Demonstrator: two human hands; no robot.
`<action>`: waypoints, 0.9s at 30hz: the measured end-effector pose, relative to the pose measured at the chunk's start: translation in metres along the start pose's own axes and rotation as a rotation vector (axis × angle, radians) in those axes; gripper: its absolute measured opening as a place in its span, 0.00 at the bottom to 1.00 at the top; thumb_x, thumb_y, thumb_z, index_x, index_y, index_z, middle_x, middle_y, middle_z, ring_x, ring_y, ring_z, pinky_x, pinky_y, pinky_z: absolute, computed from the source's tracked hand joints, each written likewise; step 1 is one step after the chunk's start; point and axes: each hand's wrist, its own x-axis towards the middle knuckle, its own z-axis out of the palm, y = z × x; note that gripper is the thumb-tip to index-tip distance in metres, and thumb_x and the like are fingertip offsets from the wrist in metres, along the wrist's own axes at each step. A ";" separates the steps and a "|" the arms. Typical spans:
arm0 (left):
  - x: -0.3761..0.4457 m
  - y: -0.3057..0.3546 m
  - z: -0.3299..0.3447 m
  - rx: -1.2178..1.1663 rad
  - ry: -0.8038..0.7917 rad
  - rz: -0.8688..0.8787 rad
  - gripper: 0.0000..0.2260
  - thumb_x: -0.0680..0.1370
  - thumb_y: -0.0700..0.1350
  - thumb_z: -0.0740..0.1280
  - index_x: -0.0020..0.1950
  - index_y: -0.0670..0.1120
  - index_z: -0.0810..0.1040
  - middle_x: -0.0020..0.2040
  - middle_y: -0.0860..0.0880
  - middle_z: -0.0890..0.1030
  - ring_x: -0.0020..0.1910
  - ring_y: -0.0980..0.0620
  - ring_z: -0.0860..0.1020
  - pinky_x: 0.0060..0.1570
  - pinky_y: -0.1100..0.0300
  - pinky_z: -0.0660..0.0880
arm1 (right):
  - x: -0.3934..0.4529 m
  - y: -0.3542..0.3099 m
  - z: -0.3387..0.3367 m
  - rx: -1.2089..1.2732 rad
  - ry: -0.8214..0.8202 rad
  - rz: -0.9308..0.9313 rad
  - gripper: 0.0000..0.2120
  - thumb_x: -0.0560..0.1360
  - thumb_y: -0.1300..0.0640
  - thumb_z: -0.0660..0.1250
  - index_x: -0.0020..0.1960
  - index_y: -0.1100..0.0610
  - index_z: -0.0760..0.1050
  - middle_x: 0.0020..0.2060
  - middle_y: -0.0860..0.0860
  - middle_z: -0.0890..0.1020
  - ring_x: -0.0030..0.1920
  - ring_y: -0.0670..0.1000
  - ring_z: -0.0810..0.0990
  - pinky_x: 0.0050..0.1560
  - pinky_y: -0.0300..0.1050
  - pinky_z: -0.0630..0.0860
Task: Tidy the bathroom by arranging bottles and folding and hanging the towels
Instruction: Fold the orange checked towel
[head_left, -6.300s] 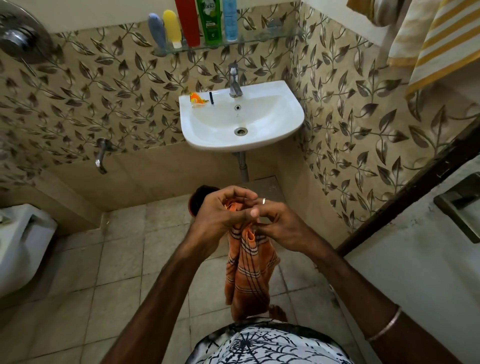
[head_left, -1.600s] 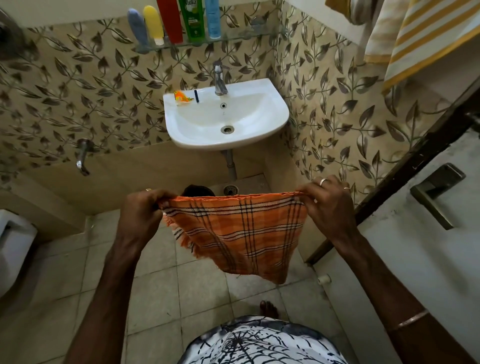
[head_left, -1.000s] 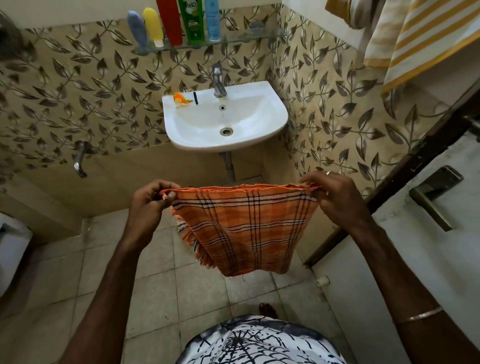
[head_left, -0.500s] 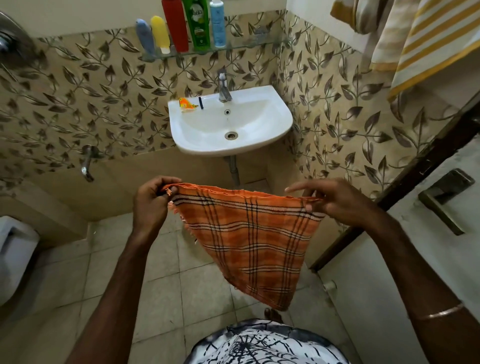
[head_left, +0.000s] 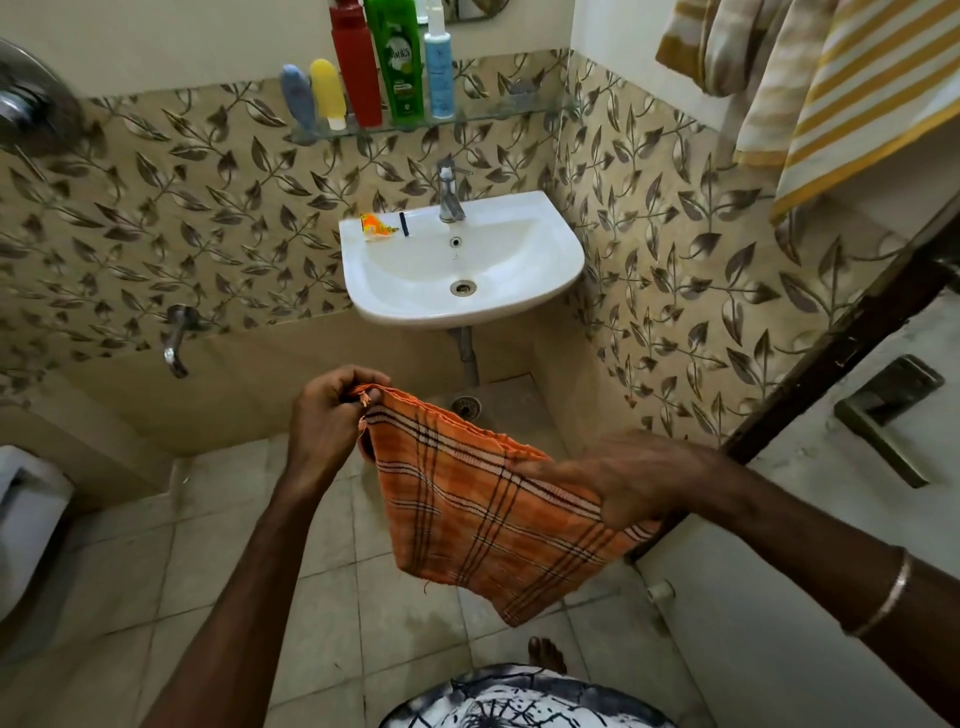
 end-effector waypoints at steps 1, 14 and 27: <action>-0.002 -0.001 -0.001 -0.003 -0.001 -0.004 0.17 0.74 0.31 0.68 0.43 0.54 0.84 0.41 0.58 0.85 0.41 0.58 0.83 0.42 0.62 0.77 | 0.003 0.001 0.000 0.027 -0.003 0.029 0.43 0.78 0.44 0.66 0.79 0.37 0.37 0.36 0.43 0.72 0.32 0.42 0.73 0.36 0.38 0.74; -0.029 0.009 0.003 -0.065 -0.044 -0.019 0.12 0.75 0.31 0.68 0.48 0.47 0.86 0.44 0.49 0.87 0.43 0.48 0.84 0.42 0.52 0.80 | 0.018 0.012 -0.020 0.894 0.278 0.256 0.37 0.68 0.72 0.67 0.69 0.42 0.69 0.46 0.52 0.81 0.44 0.54 0.84 0.41 0.53 0.84; -0.073 0.054 0.079 -0.201 -0.077 -0.001 0.14 0.76 0.32 0.68 0.53 0.47 0.86 0.46 0.54 0.87 0.46 0.52 0.85 0.44 0.48 0.83 | 0.044 0.001 -0.039 1.391 0.629 0.394 0.20 0.68 0.74 0.66 0.56 0.61 0.65 0.46 0.61 0.76 0.38 0.60 0.83 0.32 0.55 0.82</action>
